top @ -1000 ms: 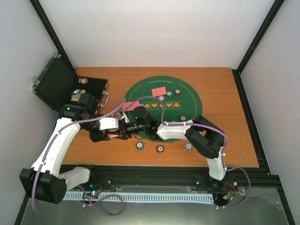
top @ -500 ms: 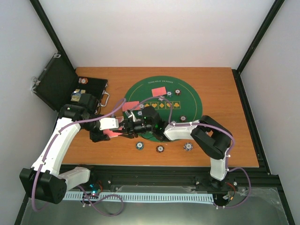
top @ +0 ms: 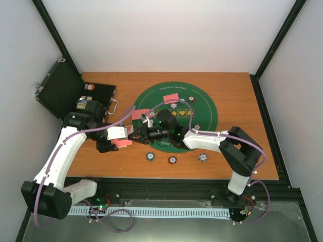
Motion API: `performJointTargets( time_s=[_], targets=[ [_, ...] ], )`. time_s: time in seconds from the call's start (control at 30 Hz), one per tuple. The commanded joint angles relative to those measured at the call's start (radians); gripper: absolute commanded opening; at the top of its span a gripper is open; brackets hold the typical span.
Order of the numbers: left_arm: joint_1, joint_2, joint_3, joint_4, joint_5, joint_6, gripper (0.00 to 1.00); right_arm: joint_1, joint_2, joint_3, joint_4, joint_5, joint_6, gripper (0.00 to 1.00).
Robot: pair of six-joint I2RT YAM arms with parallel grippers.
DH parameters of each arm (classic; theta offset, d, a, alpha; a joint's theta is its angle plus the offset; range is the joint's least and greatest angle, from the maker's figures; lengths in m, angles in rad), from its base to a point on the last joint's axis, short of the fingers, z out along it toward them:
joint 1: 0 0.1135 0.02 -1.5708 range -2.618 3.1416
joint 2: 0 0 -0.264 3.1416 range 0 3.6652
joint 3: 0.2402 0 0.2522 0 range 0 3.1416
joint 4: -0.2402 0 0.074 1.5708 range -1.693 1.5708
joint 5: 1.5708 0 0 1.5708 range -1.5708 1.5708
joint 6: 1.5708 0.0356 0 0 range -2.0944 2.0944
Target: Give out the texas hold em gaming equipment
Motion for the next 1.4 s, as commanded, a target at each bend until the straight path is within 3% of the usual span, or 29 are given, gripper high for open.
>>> performJointTargets(
  time_s=[0.0,0.43,0.63,0.8,1.07,1.2,1.37],
  targets=[
    [-0.003,-0.017,0.022,-0.005,0.02,0.016,0.01,-0.015,-0.049,-0.023,-0.084,0.025,-0.037,0.05],
    [-0.003,-0.018,0.008,0.008,-0.003,0.018,0.01,-0.074,-0.129,-0.079,0.0,-0.014,0.03,0.03],
    [-0.004,-0.02,0.002,0.013,-0.009,0.019,0.01,-0.233,-0.195,-0.122,-0.03,-0.075,0.019,0.03],
    [-0.004,-0.012,0.0,0.018,-0.013,0.018,0.01,-0.418,-0.158,-0.091,-0.102,-0.158,-0.038,0.03],
    [-0.003,-0.002,0.0,0.017,-0.021,0.014,0.01,-0.652,0.146,0.228,-0.392,-0.224,-0.253,0.03],
    [-0.003,0.01,0.01,0.016,-0.023,0.005,0.01,-0.705,0.339,0.49,-0.653,-0.184,-0.404,0.03],
    [-0.003,0.026,0.031,0.006,-0.012,-0.007,0.01,-0.735,0.514,0.739,-0.823,-0.138,-0.473,0.03]
  ],
)
